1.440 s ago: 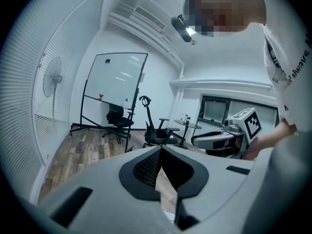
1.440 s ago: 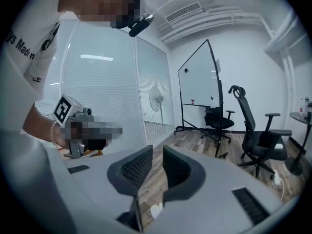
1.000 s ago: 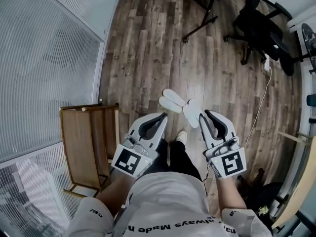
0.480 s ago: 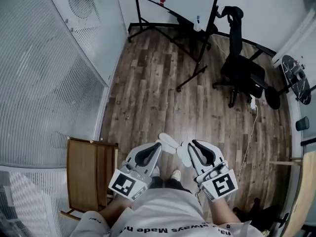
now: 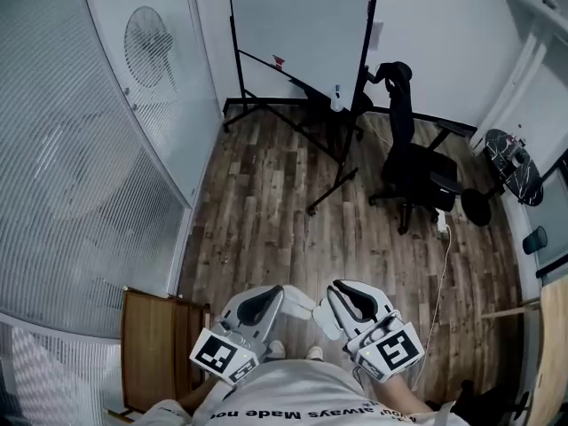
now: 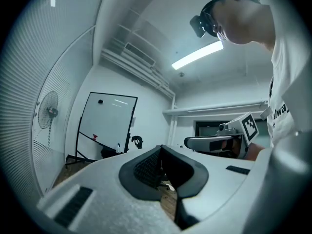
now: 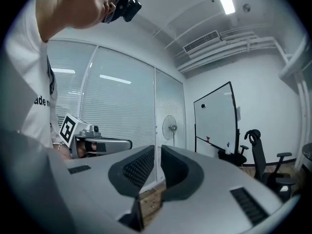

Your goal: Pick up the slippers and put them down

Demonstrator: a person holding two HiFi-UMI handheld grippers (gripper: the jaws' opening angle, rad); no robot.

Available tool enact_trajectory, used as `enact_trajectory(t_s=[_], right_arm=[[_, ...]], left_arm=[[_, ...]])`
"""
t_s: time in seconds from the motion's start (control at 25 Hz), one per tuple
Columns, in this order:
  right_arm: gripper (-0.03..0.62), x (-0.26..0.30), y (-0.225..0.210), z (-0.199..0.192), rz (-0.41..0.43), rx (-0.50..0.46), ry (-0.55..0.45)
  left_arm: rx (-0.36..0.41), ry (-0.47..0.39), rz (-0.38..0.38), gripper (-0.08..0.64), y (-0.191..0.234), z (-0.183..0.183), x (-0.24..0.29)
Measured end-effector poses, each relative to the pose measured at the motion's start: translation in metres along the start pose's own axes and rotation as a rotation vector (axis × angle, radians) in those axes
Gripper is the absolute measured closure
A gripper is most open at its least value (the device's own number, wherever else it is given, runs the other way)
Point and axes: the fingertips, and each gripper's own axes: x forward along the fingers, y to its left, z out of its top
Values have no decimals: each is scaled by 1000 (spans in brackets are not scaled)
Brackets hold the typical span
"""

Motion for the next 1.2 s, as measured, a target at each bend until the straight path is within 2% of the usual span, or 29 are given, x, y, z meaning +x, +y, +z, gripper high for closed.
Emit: enact_trajectory(t_s=[0.36,0.56,1.2], right_arm=[[554,-5,7,24,4,-3,-37],[557,-4,11,27,6,-15,-47],[557,4,10,36,11,-10,-57]], left_arm=[[-18,-16,-32,548,-8,18,0],[22,-39,-58,548,-15,29,0],[48,-19,-45,546,-12,31,-4]])
